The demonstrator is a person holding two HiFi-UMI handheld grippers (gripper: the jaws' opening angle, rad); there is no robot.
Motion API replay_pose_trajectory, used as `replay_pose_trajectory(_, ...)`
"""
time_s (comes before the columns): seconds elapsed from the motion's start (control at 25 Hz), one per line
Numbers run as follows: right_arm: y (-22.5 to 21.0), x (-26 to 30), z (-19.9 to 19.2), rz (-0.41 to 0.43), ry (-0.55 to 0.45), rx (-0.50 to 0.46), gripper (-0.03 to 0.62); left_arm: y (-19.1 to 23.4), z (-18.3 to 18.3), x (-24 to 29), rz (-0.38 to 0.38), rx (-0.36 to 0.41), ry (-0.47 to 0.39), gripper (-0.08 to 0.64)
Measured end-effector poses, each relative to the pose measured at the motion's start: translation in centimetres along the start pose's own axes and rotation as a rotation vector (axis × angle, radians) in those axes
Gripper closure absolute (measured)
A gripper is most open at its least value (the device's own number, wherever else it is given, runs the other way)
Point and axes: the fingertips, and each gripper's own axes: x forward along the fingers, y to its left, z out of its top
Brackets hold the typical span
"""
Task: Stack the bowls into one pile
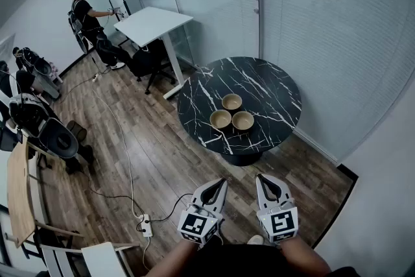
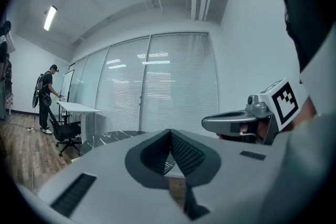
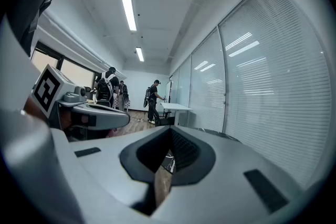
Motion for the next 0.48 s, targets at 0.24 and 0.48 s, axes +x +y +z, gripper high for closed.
replay_pose_trajectory(0.24, 0.2, -0.4, -0.3, 0.012, -0.034, 0.019, 0.584, -0.5, -0.2, -0.6, 0.009, -0.002, 0.002, 0.546)
replay_pose_trajectory(0.48, -0.3, -0.6, 0.5, -0.019, -0.102, 0.031, 0.583, -0.2, -0.4, -0.7, 0.009, -0.001, 0.013, 0.546)
